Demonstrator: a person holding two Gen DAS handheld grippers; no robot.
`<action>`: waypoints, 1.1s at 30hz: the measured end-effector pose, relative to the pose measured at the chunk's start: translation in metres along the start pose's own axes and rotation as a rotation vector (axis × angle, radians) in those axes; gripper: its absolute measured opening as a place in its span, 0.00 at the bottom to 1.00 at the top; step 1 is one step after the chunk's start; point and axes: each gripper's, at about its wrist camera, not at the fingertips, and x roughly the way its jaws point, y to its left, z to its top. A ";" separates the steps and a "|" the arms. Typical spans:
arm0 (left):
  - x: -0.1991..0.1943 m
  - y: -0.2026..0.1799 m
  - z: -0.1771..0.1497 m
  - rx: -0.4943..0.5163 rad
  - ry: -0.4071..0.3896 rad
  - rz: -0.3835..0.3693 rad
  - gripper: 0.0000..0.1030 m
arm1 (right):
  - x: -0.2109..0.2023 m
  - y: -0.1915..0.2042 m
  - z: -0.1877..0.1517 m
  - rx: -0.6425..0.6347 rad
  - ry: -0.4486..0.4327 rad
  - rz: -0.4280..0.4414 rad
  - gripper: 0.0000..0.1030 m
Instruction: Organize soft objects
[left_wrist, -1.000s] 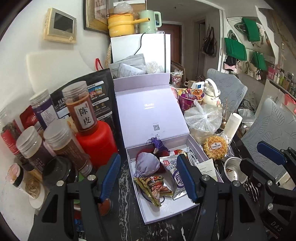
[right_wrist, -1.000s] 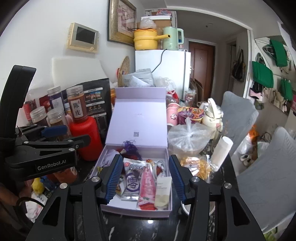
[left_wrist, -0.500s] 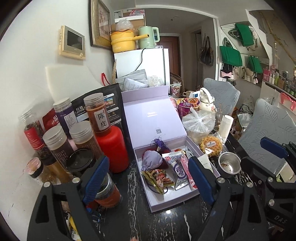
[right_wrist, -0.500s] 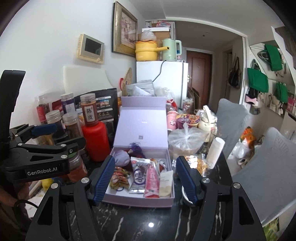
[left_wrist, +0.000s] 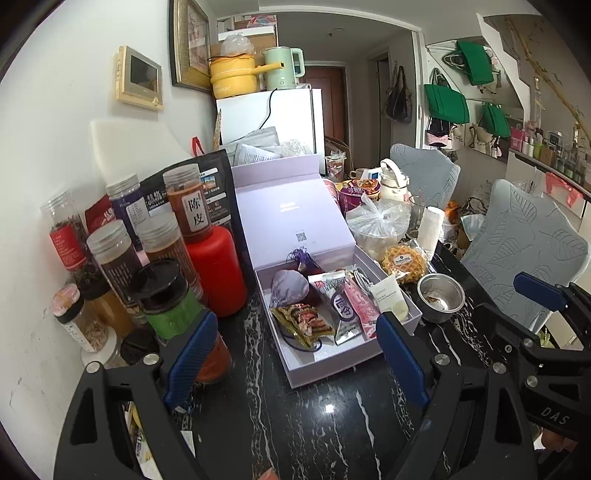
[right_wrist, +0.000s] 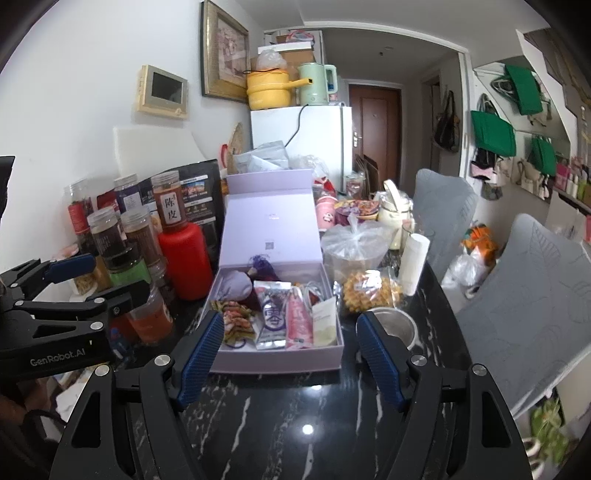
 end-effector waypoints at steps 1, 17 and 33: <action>0.000 0.000 -0.003 -0.006 0.005 -0.001 0.86 | -0.001 0.001 -0.002 -0.003 0.002 -0.003 0.73; 0.004 -0.002 -0.019 -0.020 0.047 0.000 0.86 | 0.005 0.005 -0.017 -0.016 0.052 -0.002 0.73; 0.010 -0.004 -0.022 -0.011 0.073 -0.013 0.86 | 0.007 0.006 -0.021 -0.024 0.064 -0.005 0.73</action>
